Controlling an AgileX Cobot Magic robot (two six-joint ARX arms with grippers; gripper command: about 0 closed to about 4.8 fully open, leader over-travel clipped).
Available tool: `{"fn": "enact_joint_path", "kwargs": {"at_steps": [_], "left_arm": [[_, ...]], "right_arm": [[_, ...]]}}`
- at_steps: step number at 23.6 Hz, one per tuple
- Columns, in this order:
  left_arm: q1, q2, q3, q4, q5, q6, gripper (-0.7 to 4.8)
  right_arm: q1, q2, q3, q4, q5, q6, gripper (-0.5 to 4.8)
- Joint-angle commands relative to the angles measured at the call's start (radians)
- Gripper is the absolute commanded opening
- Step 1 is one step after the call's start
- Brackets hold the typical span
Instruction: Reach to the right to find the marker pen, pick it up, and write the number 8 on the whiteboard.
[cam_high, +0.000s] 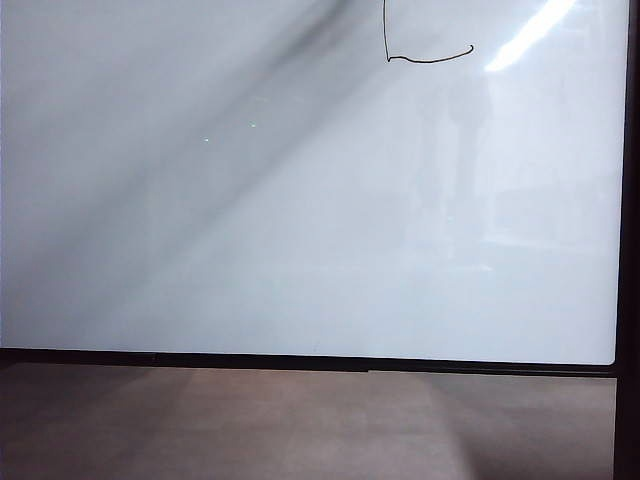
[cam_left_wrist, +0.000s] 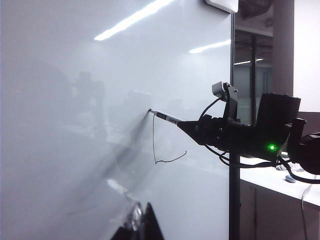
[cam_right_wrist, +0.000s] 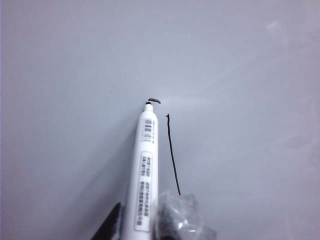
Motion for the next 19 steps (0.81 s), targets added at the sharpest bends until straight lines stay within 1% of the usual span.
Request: {"fn": "enact_joint_path", "kwargs": {"at_steps": [1, 3, 7, 9, 15, 19], "left_arm": [[0.0, 0.001, 0.008, 0.013, 0.004, 0.0, -0.05], [0.0, 0.001, 0.008, 0.013, 0.004, 0.0, -0.05], [0.0, 0.001, 0.008, 0.013, 0.004, 0.0, -0.05], [0.0, 0.001, 0.008, 0.013, 0.004, 0.0, -0.05], [0.0, 0.001, 0.007, 0.012, 0.004, 0.0, -0.05], [0.0, 0.001, 0.008, 0.013, 0.003, 0.0, -0.05]], "right_arm": [[0.0, -0.002, 0.006, 0.008, 0.037, -0.012, -0.06], [-0.003, -0.005, 0.005, -0.011, 0.058, -0.015, -0.06], [-0.027, -0.026, 0.003, -0.034, 0.059, -0.018, -0.06], [-0.042, -0.043, 0.003, -0.054, 0.077, -0.028, -0.06], [-0.094, -0.083, 0.003, -0.123, 0.082, -0.037, -0.06], [-0.129, -0.094, -0.024, -0.121, 0.08, -0.027, -0.06]]}}
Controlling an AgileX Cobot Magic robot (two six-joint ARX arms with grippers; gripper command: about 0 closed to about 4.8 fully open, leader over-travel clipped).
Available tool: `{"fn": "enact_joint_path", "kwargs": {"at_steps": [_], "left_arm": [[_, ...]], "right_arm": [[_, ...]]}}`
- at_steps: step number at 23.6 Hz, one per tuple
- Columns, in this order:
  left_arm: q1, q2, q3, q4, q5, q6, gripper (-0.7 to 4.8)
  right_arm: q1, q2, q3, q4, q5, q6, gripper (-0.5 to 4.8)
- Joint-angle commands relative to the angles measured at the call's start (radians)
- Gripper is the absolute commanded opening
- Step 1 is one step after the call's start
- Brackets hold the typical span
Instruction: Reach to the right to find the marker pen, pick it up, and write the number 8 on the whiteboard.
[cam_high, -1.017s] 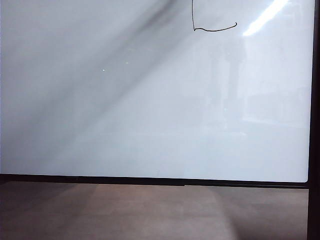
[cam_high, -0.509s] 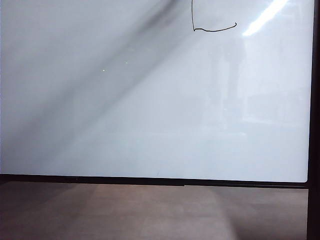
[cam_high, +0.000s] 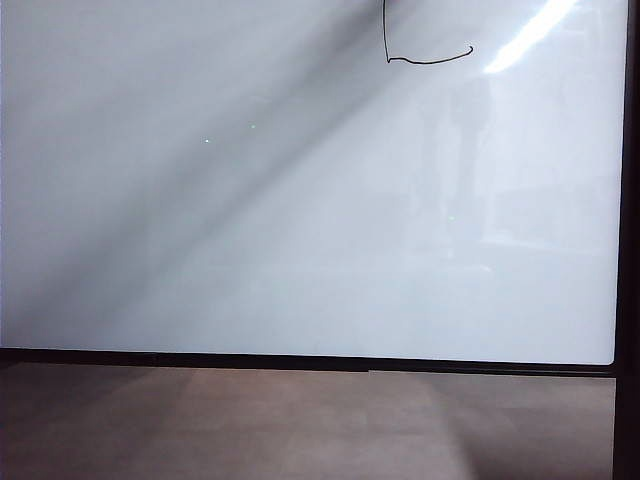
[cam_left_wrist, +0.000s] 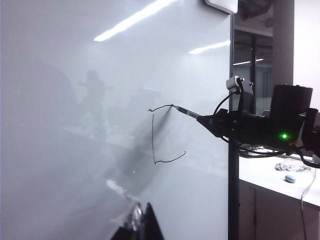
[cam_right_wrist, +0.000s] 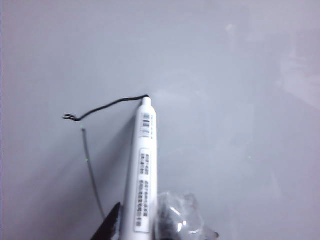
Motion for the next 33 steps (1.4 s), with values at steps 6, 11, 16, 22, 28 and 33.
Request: {"fn": "enact_joint_path", "kwargs": {"at_steps": [6, 11, 16, 22, 28, 33], "left_arm": [[0.0, 0.002, 0.007, 0.013, 0.004, 0.0, -0.05], [0.0, 0.002, 0.007, 0.013, 0.004, 0.0, -0.05], [0.0, 0.002, 0.007, 0.012, 0.004, 0.0, -0.05], [0.0, 0.002, 0.007, 0.012, 0.004, 0.0, -0.05], [0.0, 0.002, 0.007, 0.012, 0.004, 0.0, -0.05], [0.0, 0.002, 0.007, 0.011, 0.004, 0.0, -0.05]], "right_arm": [[-0.047, -0.016, -0.039, 0.003, 0.02, 0.014, -0.06], [-0.047, -0.02, -0.083, -0.015, 0.02, 0.028, -0.06], [-0.046, -0.043, -0.203, 0.006, -0.003, 0.078, -0.06], [-0.046, -0.046, -0.28, 0.012, -0.003, 0.094, -0.06], [-0.01, -0.082, -0.294, 0.096, -0.008, 0.108, -0.06], [0.046, -0.047, -0.222, 0.111, -0.067, 0.105, -0.06]]}}
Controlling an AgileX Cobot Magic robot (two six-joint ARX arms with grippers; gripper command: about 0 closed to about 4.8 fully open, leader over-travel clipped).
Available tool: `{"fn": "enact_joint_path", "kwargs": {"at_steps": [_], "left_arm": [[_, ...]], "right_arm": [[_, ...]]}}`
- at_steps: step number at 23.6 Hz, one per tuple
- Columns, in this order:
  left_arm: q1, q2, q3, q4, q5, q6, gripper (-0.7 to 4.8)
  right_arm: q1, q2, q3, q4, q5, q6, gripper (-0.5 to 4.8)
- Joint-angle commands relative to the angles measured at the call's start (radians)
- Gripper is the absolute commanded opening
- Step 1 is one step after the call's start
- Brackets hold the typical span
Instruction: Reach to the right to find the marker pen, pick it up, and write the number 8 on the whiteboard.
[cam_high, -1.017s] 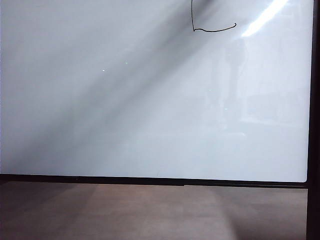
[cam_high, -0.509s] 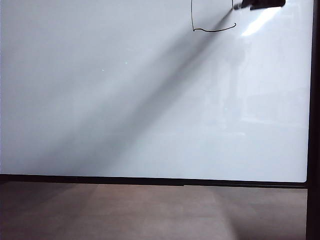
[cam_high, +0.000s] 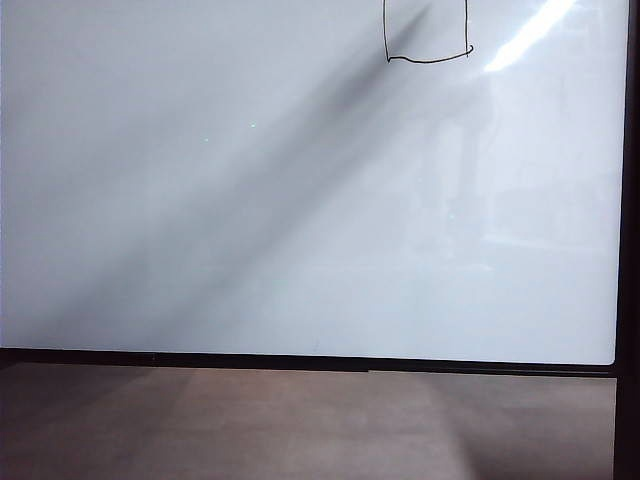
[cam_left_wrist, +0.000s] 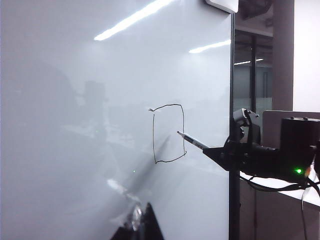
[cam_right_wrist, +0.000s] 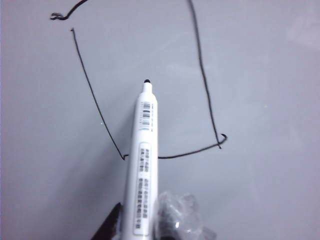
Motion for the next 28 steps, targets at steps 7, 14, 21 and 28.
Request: {"fn": "enact_joint_path", "kwargs": {"at_steps": [7, 14, 21, 28], "left_arm": [[0.0, 0.002, 0.006, -0.037, 0.005, 0.0, -0.05], [0.0, 0.002, 0.005, -0.076, 0.011, 0.0, -0.05], [0.0, 0.002, 0.005, -0.076, 0.012, 0.0, -0.05], [0.0, 0.002, 0.005, -0.072, 0.012, 0.0, -0.05]], "right_arm": [[0.075, 0.108, 0.124, 0.013, -0.042, 0.0, -0.06], [0.077, 0.119, 0.124, 0.017, -0.037, -0.001, -0.06], [0.066, 0.119, 0.122, 0.002, -0.012, -0.021, -0.06], [0.051, 0.119, 0.123, 0.008, -0.042, -0.013, -0.06]]}}
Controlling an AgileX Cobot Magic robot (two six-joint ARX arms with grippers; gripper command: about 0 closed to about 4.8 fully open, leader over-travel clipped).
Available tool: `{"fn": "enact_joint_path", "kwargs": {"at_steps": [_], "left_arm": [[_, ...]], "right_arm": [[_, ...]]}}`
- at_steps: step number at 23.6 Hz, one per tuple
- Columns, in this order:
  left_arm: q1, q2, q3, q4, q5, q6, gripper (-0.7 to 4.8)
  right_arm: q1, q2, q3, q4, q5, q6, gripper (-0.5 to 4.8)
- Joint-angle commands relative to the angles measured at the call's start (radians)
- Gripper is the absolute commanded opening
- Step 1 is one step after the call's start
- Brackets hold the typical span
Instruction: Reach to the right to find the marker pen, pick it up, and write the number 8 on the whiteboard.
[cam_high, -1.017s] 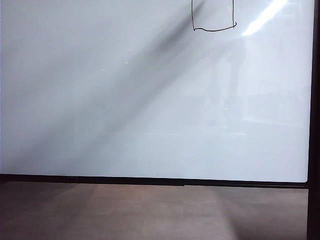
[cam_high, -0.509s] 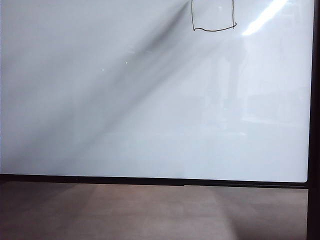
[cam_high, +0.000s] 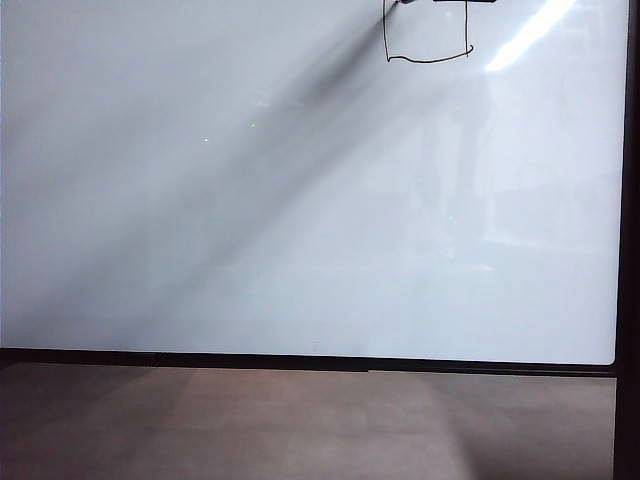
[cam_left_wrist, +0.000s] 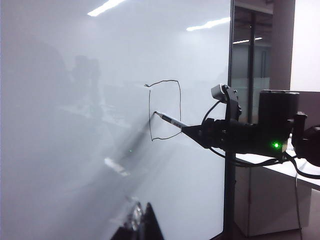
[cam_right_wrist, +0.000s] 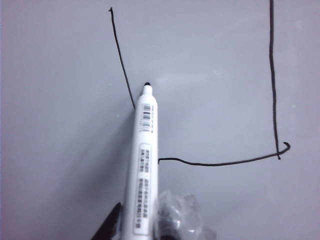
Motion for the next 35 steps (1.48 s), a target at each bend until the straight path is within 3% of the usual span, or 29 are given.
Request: {"fn": "enact_joint_path", "kwargs": {"at_steps": [1, 22, 35], "left_arm": [[0.0, 0.002, 0.006, 0.013, 0.004, 0.0, -0.05], [0.0, 0.002, 0.006, 0.014, 0.004, 0.0, -0.05], [0.0, 0.002, 0.006, 0.014, 0.004, 0.0, -0.05]], "right_arm": [[0.004, -0.004, 0.007, 0.022, -0.02, 0.002, -0.06], [0.006, 0.034, 0.028, 0.05, -0.038, 0.023, -0.06], [-0.006, 0.011, 0.025, -0.015, 0.048, 0.004, -0.06]]}}
